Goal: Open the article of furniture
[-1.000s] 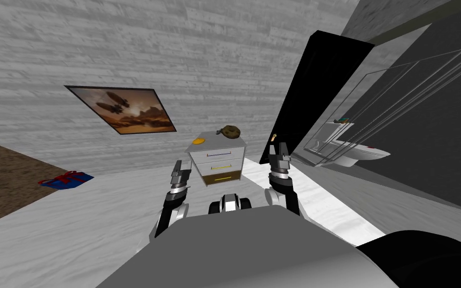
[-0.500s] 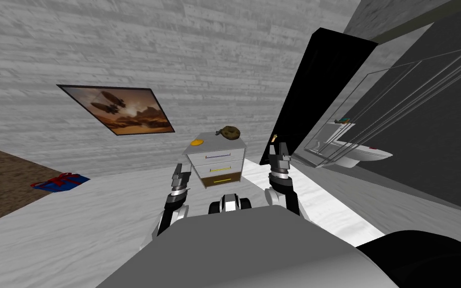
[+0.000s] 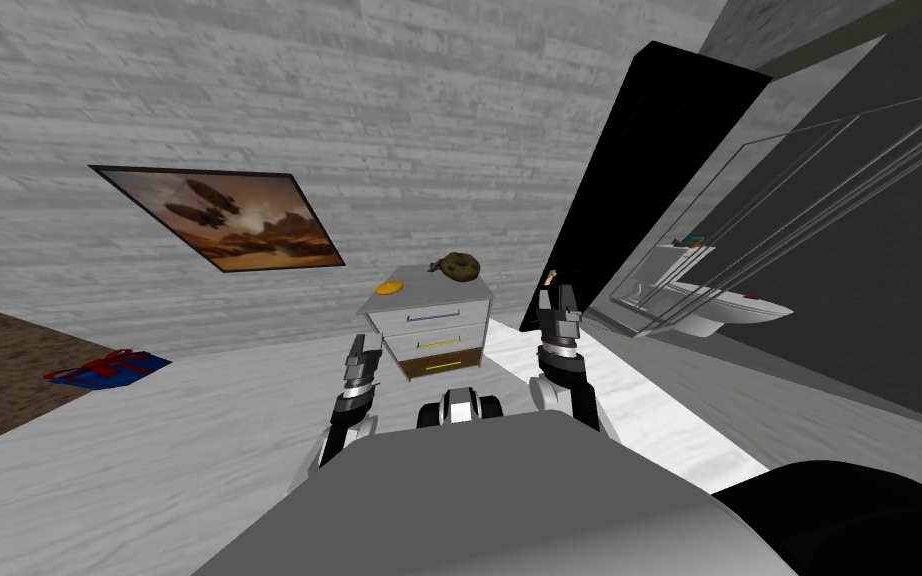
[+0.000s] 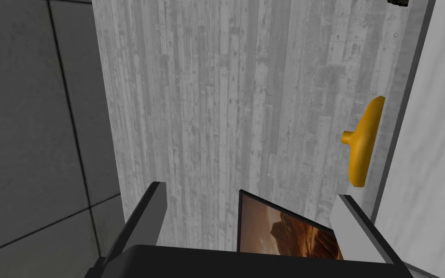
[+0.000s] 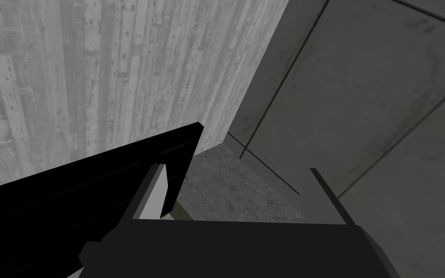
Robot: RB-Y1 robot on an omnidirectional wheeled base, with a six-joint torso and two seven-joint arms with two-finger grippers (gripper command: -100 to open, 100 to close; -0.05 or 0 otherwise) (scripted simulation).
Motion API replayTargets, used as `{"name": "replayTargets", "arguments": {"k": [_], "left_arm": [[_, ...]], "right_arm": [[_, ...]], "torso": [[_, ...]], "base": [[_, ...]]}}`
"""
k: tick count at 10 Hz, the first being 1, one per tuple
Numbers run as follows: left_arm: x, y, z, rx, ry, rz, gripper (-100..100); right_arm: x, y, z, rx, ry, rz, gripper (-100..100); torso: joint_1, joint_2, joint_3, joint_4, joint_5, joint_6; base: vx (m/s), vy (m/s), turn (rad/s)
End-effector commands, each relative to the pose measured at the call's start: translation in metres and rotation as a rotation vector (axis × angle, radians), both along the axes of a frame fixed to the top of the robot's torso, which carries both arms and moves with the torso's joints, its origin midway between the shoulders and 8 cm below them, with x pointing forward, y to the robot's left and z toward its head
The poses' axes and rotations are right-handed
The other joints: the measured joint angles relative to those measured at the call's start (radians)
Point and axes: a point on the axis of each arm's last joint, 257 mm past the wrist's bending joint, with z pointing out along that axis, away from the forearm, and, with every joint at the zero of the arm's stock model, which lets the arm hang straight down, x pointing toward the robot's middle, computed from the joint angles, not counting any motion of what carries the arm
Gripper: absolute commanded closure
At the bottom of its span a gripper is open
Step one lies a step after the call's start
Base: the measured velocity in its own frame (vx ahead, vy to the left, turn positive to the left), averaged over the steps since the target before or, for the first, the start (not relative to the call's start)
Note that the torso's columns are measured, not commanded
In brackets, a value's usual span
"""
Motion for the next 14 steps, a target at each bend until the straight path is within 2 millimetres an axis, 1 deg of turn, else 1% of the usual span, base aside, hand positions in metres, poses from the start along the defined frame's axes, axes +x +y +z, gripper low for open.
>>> {"name": "replayTargets", "arguments": {"k": [1,2,3,4,5,9,11,14], "left_arm": [[-0.001,0.003,-0.015,0.001,0.011,0.006,-100],[-0.004,0.003,-0.017,0.005,-0.004,0.005,-100],[-0.004,0.005,-0.026,0.003,0.016,0.01,-100],[-0.006,0.005,-0.028,0.007,0.0,0.008,-100],[-0.006,0.007,-0.037,0.005,0.021,0.013,-100],[-0.015,0.008,-0.058,0.01,0.017,0.015,-100],[-0.018,0.009,-0.073,0.008,0.036,0.019,-100],[-0.021,0.009,-0.084,0.007,0.05,0.021,-100]], "right_arm": [[0.0,0.0,0.0,0.0,0.0,0.0,0],[0.0,0.0,0.0,0.0,0.0,0.0,0],[0.0,0.0,0.0,0.0,0.0,0.0,0],[0.0,0.0,0.0,0.0,0.0,0.0,0],[0.0,0.0,0.0,0.0,0.0,0.0,0],[0.0,0.0,0.0,0.0,0.0,0.0,0],[0.0,0.0,0.0,0.0,0.0,0.0,0],[0.0,0.0,0.0,0.0,0.0,0.0,0]], "torso": [[-0.001,-0.001,-0.001,0.0,0.0,0.0],[-0.001,-0.001,-0.001,0.0,0.0,0.0],[-0.001,-0.001,-0.001,0.0,0.0,0.0],[0.0,0.0,0.0,0.0,0.0,0.0],[0.0,-0.001,0.0,0.0,0.0,0.0],[-0.001,-0.002,-0.001,0.0,0.0,0.0],[0.0,-0.001,-0.001,0.0,0.0,0.0],[0.0,0.0,0.0,0.0,0.0,0.0]], "base": [[0.066,-0.029,-0.002],[0.078,-0.029,-0.005],[0.063,-0.022,-0.003],[0.068,-0.02,-0.007],[0.06,-0.022,-0.002],[0.076,-0.033,-0.006],[0.082,-0.036,-0.003],[0.058,-0.031,-0.003]]}}
